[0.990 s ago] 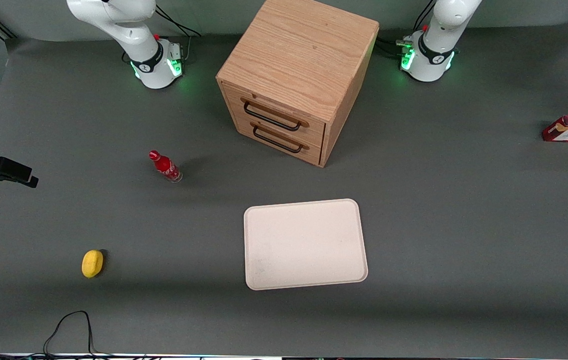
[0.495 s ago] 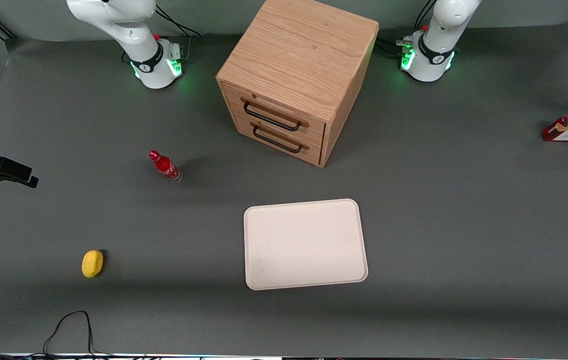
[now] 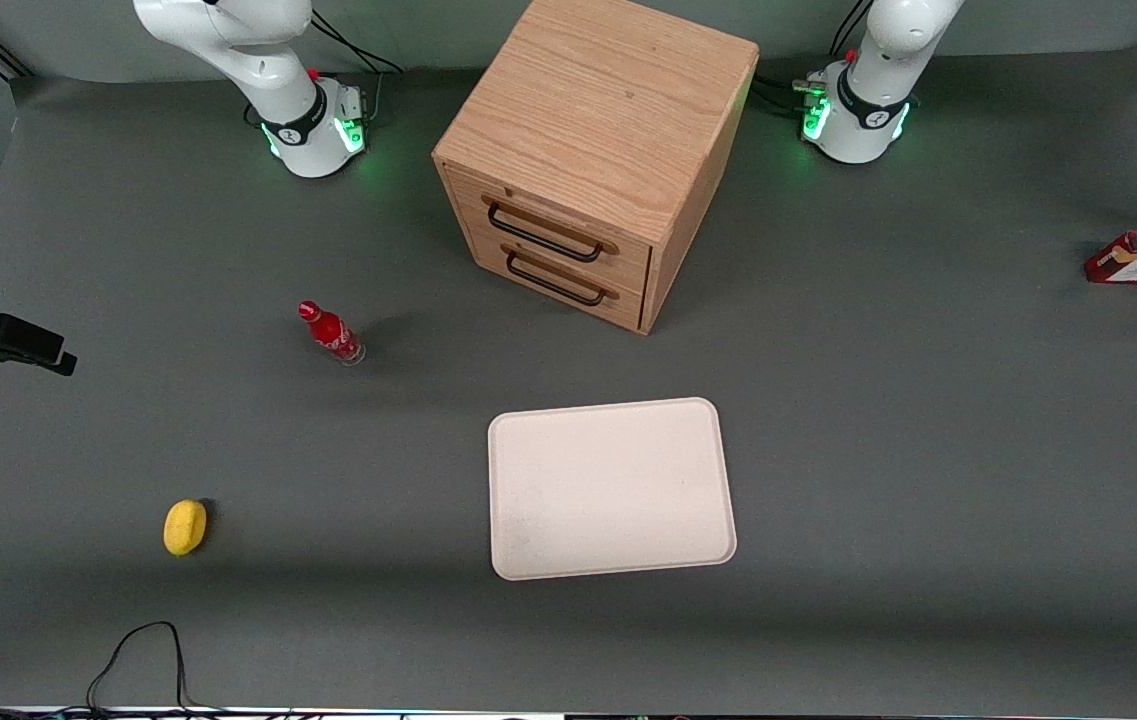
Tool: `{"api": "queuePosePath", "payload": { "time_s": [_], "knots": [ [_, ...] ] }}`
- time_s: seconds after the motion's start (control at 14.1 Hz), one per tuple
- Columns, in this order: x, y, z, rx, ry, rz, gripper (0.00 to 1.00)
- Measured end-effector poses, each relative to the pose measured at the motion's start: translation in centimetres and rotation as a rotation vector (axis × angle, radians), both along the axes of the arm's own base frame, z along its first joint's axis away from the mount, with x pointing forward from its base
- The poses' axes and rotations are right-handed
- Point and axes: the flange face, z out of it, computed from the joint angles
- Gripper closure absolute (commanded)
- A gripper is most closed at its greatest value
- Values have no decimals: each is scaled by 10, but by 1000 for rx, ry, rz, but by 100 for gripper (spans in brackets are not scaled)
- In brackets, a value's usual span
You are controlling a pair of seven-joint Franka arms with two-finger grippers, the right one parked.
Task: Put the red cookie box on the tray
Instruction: 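Lower the open left gripper and close it on the cookie box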
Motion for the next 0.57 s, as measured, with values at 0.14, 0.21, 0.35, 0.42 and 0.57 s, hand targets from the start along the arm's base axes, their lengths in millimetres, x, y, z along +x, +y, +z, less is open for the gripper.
{"api": "queuePosePath", "payload": {
  "time_s": [0.14,0.21,0.35,0.42,0.57],
  "knots": [
    [0,-3,13,-12,9,-2,1],
    [1,-4,17,-11,8,-3,8],
    [1,-5,17,-12,8,-4,17],
    [0,-7,14,-15,10,-5,15],
    [-3,-11,7,-14,9,-6,43]
  ]
}}
